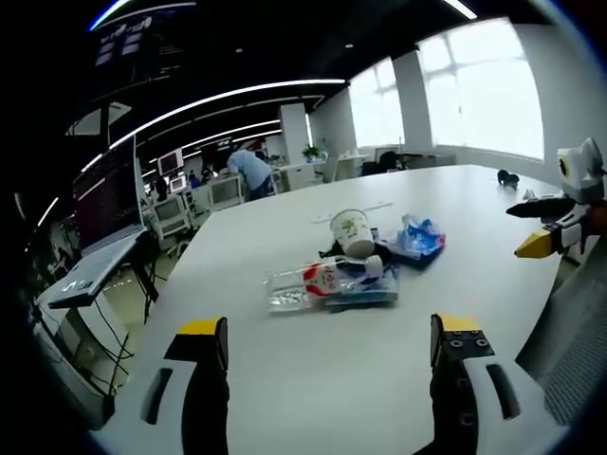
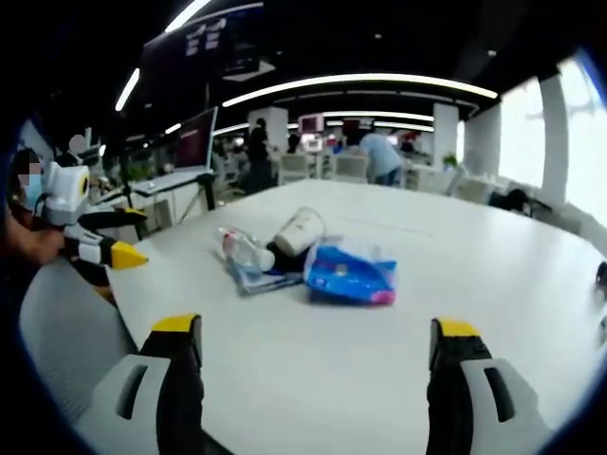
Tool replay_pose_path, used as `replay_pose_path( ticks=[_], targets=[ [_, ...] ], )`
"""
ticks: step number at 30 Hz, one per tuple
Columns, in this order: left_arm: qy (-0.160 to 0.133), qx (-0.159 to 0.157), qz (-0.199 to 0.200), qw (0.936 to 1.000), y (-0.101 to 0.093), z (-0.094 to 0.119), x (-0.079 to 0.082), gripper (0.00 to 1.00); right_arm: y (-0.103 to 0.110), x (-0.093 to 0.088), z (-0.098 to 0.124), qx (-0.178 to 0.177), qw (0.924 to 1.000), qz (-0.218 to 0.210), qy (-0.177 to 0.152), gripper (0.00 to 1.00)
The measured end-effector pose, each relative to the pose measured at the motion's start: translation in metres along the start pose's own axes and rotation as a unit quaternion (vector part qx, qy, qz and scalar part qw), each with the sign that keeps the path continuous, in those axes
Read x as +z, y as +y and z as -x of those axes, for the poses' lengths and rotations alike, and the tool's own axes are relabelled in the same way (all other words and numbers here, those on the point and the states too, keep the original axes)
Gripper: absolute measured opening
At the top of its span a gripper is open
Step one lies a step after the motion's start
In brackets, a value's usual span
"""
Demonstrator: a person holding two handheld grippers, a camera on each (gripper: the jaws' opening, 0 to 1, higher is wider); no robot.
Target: Arrange the tabletop items into an orderly group along one side of the table until the central work area is clear of visible clutter.
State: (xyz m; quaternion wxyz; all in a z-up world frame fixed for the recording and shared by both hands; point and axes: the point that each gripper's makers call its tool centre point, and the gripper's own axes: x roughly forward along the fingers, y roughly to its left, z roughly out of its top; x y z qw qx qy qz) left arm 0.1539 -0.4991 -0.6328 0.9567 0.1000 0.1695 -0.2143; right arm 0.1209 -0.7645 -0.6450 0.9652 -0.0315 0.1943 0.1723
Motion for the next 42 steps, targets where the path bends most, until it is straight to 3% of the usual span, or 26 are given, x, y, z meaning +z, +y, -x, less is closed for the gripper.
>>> replay_pose_path(
  ticks=[5, 8, 21, 28, 42],
  targets=[
    [-0.005, 0.001, 0.013, 0.9999, 0.002, 0.001, 0.002, 0.87, -0.004, 0.009, 0.003, -0.011, 0.9997, 0.007, -0.020, 0.99],
    [-0.017, 0.005, 0.026, 0.9995, 0.005, 0.002, 0.006, 0.88, -0.006, 0.030, 0.009, -0.017, 0.9970, 0.018, -0.073, 1.00],
    [-0.011, 0.006, 0.019, 0.9998, 0.004, 0.002, 0.004, 0.87, 0.000, 0.028, 0.008, -0.006, 0.9975, 0.020, -0.067, 0.99],
    [-0.020, 0.007, 0.015, 0.9997, 0.004, 0.003, 0.007, 0.86, -0.013, 0.032, 0.014, -0.030, 0.9960, 0.006, -0.084, 0.99],
    [-0.002, -0.001, 0.008, 1.0000, 0.000, 0.001, 0.001, 0.83, -0.016, 0.032, 0.014, -0.040, 0.9958, -0.001, -0.083, 0.97]
  ],
)
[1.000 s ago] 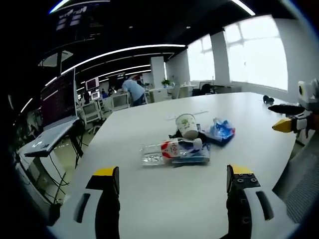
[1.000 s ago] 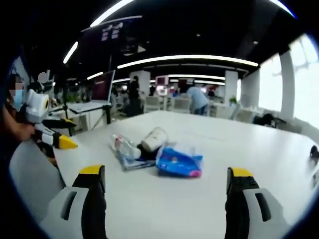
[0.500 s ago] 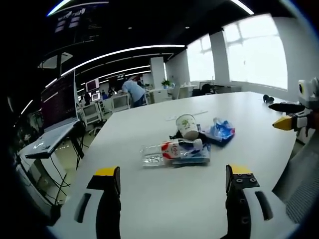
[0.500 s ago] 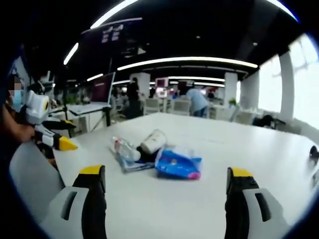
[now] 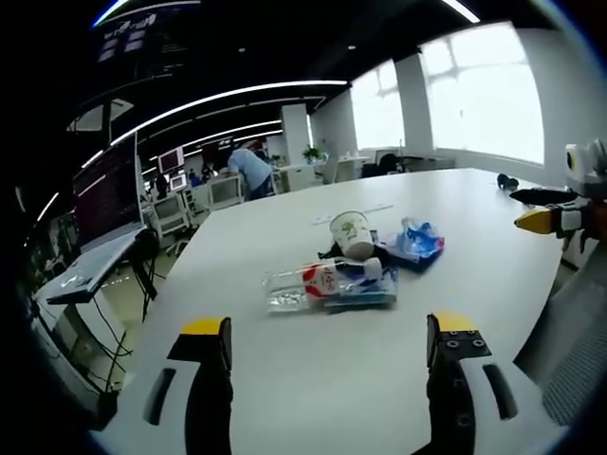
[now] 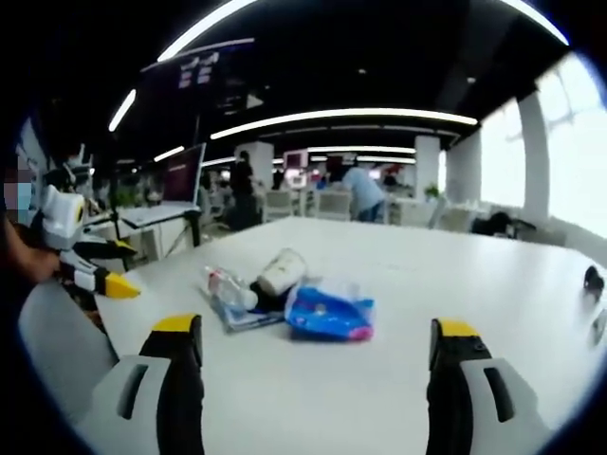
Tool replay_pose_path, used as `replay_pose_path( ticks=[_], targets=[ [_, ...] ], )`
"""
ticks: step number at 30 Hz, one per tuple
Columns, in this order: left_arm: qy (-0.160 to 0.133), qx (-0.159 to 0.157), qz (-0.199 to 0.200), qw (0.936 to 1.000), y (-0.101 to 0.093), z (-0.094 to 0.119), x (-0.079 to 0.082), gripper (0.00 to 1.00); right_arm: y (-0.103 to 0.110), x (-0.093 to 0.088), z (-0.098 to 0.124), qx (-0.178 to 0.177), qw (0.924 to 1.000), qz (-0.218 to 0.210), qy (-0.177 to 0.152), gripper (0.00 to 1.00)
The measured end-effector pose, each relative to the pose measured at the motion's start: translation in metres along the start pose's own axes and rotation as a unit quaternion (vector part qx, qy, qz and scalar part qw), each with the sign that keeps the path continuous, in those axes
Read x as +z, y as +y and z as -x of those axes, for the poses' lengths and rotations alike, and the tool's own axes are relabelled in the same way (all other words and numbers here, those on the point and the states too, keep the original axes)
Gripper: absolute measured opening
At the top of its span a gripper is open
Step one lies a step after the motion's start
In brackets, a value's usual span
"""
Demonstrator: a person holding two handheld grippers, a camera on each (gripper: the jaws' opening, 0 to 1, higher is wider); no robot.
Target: Arrange the tabletop items into an orderly group along one side of the table until the central work area is clear of visible clutter.
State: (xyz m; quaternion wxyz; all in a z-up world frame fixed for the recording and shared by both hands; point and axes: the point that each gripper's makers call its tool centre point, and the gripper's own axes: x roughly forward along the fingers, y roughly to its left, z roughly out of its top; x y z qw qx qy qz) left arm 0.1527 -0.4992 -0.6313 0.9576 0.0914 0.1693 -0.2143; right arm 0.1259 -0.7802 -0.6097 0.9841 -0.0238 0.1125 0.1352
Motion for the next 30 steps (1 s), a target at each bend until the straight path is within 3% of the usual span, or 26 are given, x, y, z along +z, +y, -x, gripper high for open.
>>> replay_pose_path(
  ticks=[30],
  targets=[
    [0.014, -0.009, -0.002, 0.9999, -0.002, -0.002, -0.005, 0.81, 0.011, -0.017, -0.005, 0.027, 0.9987, 0.002, 0.043, 0.96]
  ],
)
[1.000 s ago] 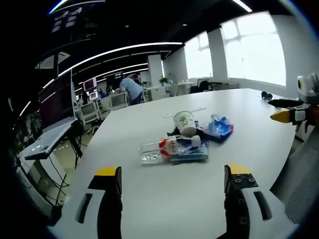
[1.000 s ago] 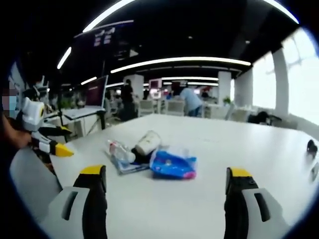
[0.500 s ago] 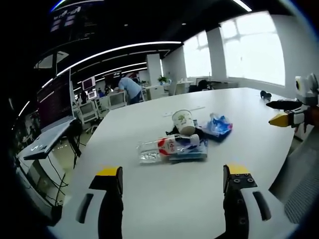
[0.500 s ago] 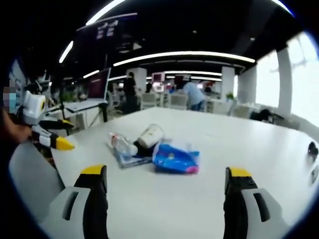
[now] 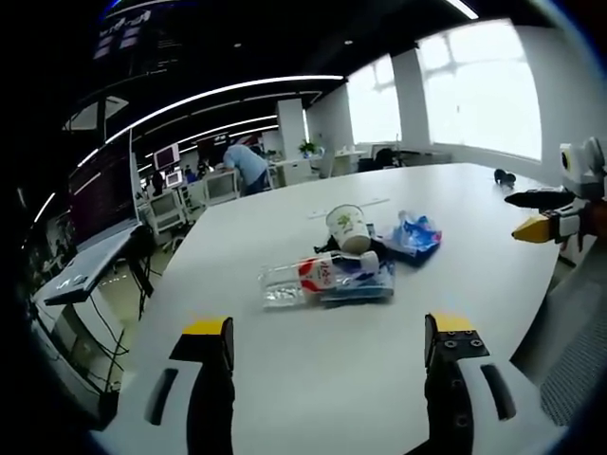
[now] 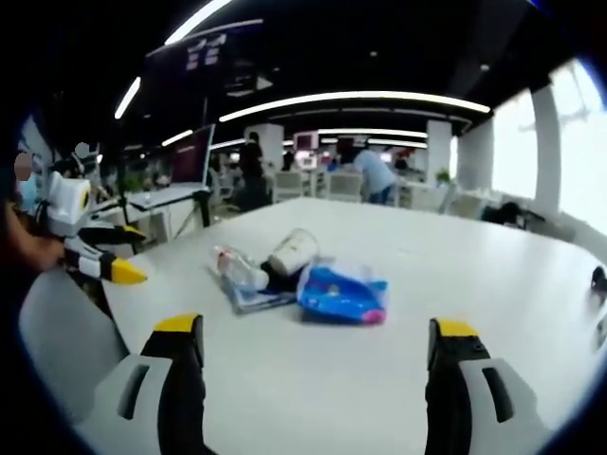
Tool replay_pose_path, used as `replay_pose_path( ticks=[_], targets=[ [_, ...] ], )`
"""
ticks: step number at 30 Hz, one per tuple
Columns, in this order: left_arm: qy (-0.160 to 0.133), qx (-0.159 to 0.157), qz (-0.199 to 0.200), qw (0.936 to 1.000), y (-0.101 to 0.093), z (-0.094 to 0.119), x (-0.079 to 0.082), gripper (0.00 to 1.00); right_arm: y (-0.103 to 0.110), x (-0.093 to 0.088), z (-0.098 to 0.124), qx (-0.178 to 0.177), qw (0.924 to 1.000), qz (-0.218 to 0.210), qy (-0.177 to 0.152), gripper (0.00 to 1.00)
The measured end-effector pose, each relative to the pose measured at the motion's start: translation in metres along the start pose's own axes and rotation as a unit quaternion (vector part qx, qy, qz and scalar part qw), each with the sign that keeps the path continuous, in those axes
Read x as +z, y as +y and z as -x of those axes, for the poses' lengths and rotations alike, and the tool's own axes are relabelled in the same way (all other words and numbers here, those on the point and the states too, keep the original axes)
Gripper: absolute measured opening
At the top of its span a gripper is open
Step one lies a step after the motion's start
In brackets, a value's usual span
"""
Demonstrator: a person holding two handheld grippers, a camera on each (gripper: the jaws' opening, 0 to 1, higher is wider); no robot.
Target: Arrange the tabletop items into an orderly group along one side of the table until the central work area is clear of visible clutter.
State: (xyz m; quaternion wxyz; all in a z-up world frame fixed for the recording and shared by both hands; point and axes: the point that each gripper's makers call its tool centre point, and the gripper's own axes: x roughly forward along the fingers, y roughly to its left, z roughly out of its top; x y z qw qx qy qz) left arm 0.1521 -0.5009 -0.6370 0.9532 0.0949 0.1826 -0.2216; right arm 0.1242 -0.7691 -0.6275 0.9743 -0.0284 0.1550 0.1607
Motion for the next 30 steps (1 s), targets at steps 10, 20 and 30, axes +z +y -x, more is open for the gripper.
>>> replay_pose_path(
  ticks=[10, 20, 30],
  targets=[
    [-0.001, 0.003, -0.001, 1.0000, 0.0012, 0.0002, 0.0007, 0.81, 0.0062, -0.0039, -0.0015, 0.014, 0.9998, 0.005, 0.011, 0.96],
    [0.004, 0.006, -0.003, 1.0000, 0.0026, -0.0001, -0.0012, 0.81, 0.0078, -0.0083, -0.0029, 0.017, 0.9996, 0.008, 0.021, 0.97],
    [0.017, 0.002, -0.013, 0.9998, 0.0004, -0.0017, -0.0062, 0.80, 0.0083, -0.0088, -0.0033, 0.019, 0.9996, 0.004, 0.022, 0.96]
  ],
)
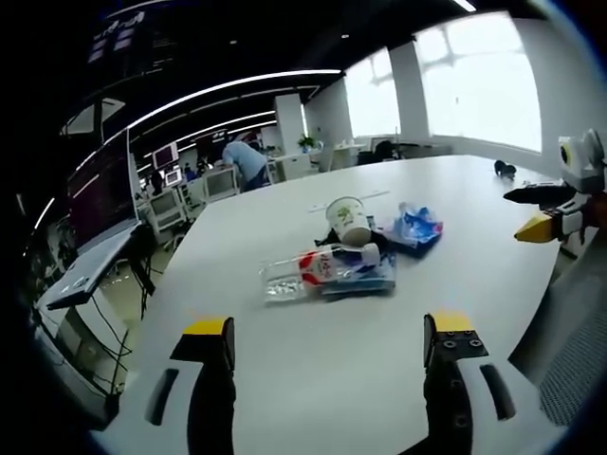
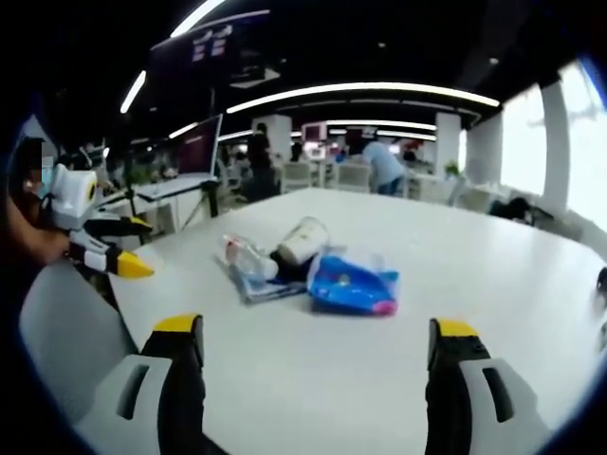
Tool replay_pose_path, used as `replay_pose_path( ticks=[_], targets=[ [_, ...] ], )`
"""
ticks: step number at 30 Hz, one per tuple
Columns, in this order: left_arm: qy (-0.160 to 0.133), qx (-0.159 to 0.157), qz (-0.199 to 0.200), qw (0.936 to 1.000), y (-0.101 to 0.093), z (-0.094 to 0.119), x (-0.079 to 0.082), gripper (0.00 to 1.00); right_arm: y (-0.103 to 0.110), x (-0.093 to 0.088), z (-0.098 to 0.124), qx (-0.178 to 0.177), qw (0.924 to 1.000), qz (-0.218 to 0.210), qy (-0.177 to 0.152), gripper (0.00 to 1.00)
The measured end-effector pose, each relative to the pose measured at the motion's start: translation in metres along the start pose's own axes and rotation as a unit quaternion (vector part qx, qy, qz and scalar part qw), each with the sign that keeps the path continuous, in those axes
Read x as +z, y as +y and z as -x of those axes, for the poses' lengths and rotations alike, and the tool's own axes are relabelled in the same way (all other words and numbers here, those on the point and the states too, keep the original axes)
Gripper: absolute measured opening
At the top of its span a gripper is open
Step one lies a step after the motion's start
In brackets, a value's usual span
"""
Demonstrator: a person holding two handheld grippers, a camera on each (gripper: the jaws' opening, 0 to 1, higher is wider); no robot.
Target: Arrange the tabletop items into an orderly group along one side of the table until the central work area is clear of visible clutter.
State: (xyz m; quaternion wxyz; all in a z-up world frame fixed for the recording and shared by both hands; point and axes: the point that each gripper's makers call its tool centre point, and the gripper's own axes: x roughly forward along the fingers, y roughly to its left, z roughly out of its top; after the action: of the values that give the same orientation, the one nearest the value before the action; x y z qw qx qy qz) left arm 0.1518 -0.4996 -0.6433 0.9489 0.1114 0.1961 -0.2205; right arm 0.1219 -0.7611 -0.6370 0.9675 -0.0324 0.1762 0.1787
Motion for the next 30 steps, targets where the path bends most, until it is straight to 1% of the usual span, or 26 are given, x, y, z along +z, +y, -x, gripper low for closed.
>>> replay_pose_path(
  ticks=[11, 18, 27, 30],
  targets=[
    [0.014, 0.004, -0.006, 0.9999, 0.0011, -0.0007, -0.0054, 0.80, 0.0040, -0.0041, -0.0014, 0.011, 0.9999, -0.001, 0.009, 0.96],
    [0.018, 0.001, -0.009, 0.9998, -0.0007, -0.0005, -0.0060, 0.80, 0.0020, -0.0017, 0.0002, 0.007, 1.0000, -0.005, 0.002, 0.96],
    [0.017, -0.003, -0.011, 0.9998, -0.0014, -0.0005, -0.0055, 0.80, -0.0010, 0.0014, 0.0015, -0.003, 1.0000, 0.002, -0.005, 0.96],
    [0.019, -0.012, -0.027, 0.9994, -0.0031, -0.0009, -0.0050, 0.80, -0.0019, 0.0014, 0.0016, -0.005, 1.0000, 0.001, -0.006, 0.96]
  ],
)
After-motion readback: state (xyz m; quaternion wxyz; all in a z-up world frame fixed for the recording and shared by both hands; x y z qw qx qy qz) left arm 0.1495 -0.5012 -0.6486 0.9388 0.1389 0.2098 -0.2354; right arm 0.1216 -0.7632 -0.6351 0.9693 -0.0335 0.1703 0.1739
